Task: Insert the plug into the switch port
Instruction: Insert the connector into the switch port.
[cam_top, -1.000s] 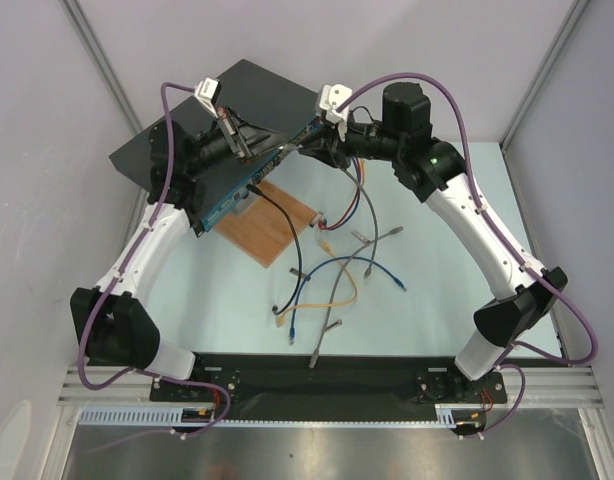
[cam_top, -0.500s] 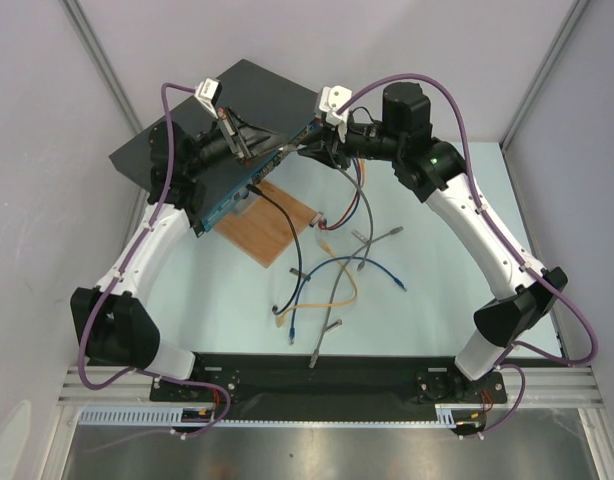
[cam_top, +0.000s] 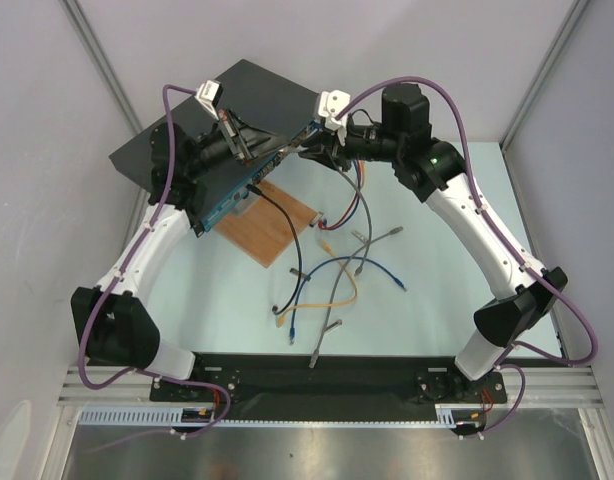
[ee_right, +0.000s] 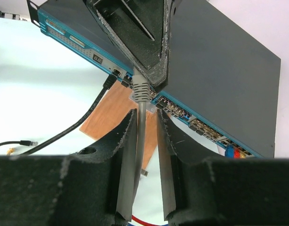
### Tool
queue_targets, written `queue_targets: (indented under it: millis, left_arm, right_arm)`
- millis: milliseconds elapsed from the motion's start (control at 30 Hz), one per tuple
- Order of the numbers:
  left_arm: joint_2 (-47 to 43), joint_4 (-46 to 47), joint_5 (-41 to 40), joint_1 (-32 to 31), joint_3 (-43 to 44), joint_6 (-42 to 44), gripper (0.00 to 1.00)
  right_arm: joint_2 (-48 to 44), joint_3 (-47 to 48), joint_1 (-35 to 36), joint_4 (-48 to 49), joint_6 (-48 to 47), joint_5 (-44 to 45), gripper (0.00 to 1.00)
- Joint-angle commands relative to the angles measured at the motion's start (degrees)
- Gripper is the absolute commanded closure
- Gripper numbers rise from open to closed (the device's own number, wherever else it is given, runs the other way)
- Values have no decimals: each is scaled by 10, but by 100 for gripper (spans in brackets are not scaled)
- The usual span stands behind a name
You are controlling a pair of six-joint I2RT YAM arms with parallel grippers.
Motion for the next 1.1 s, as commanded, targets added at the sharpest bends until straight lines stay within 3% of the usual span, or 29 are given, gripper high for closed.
queue_targets:
  millis: [0,167,300,433,567,733,867,900,933,1033,1067]
  left_arm:
    - [-15,25,6,5,-4,-13,100]
    - [-15,27,6,5,-5,-15,100]
    - [-16,31,7,5,-6,-17,100]
    - [-17,33,7,4,-6,-20,100]
    - [-16,35,8,5,-6,-21,100]
    - [-15,38,9,4,-6,-24,100]
    - [-17,24,3,4,-4,-13,98]
    - [-17,2,-2,5,1,-6,88]
    - [-17,0,-5,8,5,1,67]
    - [-10,-44,-15,30,48,64,27]
    - [-5,-56,-17,42,61,74,25]
  right_arm:
    - [-5,4,3,1,-15,-11,74]
    - [-1,8,3,3,-16,-12,78]
    - [1,9,5,-5,-22,-12,72]
    - [3,8,5,-8,-27,-12,72]
    - [4,8,5,-7,-28,-12,79]
    - [7,8,5,-9,-30,-7,80]
    - [11,9,2,-5,-23,2,100]
    - [13,10,-2,7,4,7,100]
    - [16,14,-7,10,22,10,100]
    - [59,93,-45,-35,81,33,100]
    - [97,124,-63,-56,90,41,100]
